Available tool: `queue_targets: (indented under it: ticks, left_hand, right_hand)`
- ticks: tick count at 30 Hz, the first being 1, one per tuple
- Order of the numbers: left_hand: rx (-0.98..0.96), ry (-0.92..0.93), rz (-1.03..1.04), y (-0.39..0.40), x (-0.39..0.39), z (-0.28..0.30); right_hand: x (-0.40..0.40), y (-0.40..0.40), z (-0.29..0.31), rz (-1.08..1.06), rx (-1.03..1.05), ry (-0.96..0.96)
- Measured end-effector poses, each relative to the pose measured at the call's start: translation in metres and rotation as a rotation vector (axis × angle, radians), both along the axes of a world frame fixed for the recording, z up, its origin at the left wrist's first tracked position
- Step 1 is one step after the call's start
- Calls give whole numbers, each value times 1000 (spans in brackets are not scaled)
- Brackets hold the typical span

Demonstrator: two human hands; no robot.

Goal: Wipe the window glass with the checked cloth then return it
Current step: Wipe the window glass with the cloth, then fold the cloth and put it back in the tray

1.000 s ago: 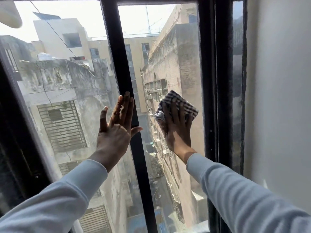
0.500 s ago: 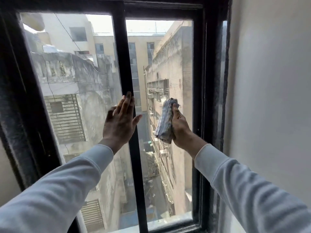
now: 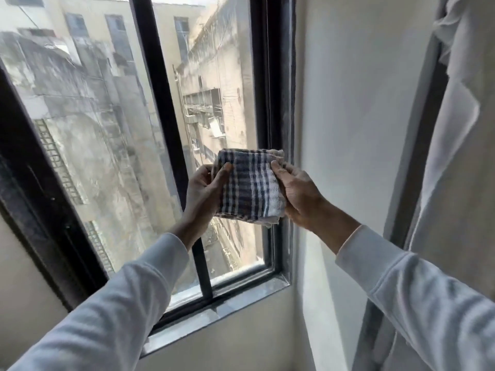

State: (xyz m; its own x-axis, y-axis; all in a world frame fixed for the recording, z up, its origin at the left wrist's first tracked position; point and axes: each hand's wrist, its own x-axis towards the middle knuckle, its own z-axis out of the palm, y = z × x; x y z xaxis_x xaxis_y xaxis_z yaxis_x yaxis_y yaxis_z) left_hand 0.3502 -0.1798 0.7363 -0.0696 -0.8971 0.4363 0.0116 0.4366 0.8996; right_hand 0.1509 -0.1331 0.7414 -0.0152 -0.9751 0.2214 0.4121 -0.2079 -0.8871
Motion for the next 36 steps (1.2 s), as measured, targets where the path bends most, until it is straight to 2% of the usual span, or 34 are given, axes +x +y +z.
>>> queue_targets:
  ticks: [2, 4, 7, 14, 16, 19, 22, 26, 31, 33, 36]
  left_hand:
    - [-5, -1, -6, 14, -9, -26]
    - [19, -13, -35, 32, -23, -58]
    - [106, -3, -88, 69, -51, -113]
    - [265, -149, -120, 161, -142, -261]
    - [345, -203, -150, 178, -173, -310]
    - [518, -235, -307, 202, -216, -394]
    - [724, -237, -440, 222, -252, -483]
    - [867, -288, -428, 232, -295, -592]
    - [909, -460, -322, 230, -325, -706]
    - [899, -578, -320, 229, -332, -740]
    - [837, -858, -398, 228, -339, -771]
  right_hand:
    - [-11, 24, -28, -190, 45, 66]
    - [-22, 52, -61, -289, 83, 105]
    - [-45, 98, -115, -385, 206, 126]
    - [-124, 201, -264, -551, 506, 125]
    - [-153, 222, -308, -583, 582, 122]
    - [-197, 246, -383, -645, 728, 147]
    - [-238, 258, -463, -739, 838, 247]
    - [-280, 271, -563, -676, 904, 391]
    - [-306, 274, -685, -568, 1015, 452]
    - [-310, 271, -722, -545, 1051, 515]
    - [-313, 273, -758, -483, 1101, 733]
